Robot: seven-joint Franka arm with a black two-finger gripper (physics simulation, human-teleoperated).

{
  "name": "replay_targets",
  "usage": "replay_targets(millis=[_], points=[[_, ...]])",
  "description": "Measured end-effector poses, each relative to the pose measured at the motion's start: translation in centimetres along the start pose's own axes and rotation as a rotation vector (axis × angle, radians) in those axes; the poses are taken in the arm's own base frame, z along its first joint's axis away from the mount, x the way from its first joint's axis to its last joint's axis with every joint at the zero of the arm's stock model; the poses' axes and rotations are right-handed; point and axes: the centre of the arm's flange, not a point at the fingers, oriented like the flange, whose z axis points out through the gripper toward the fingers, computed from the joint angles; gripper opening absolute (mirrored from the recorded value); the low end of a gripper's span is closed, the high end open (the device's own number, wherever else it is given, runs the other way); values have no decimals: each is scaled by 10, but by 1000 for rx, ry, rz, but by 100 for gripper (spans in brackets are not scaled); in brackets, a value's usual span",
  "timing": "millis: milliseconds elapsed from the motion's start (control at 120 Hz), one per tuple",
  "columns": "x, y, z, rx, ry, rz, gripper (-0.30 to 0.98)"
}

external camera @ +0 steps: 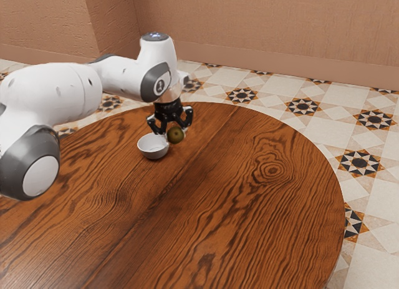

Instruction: Place the pear in the bowl.

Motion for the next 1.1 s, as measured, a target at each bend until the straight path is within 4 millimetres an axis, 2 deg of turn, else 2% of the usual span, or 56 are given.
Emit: replay_targets(millis=[50, 175, 317, 450, 600, 775, 958, 1100], points=[[16, -11, -6, 16, 19, -12, 12], [51, -32, -5, 45, 41, -31, 12], [70, -46, -2, 65, 53, -16, 13], [91, -60, 10, 86, 63, -9, 13], [99, -68, 23, 100, 61, 10, 13], [104, -74, 28, 101, 63, 24, 13], [108, -71, 37, 102, 72, 45, 13], [109, -71, 38, 88, 69, 54, 32]])
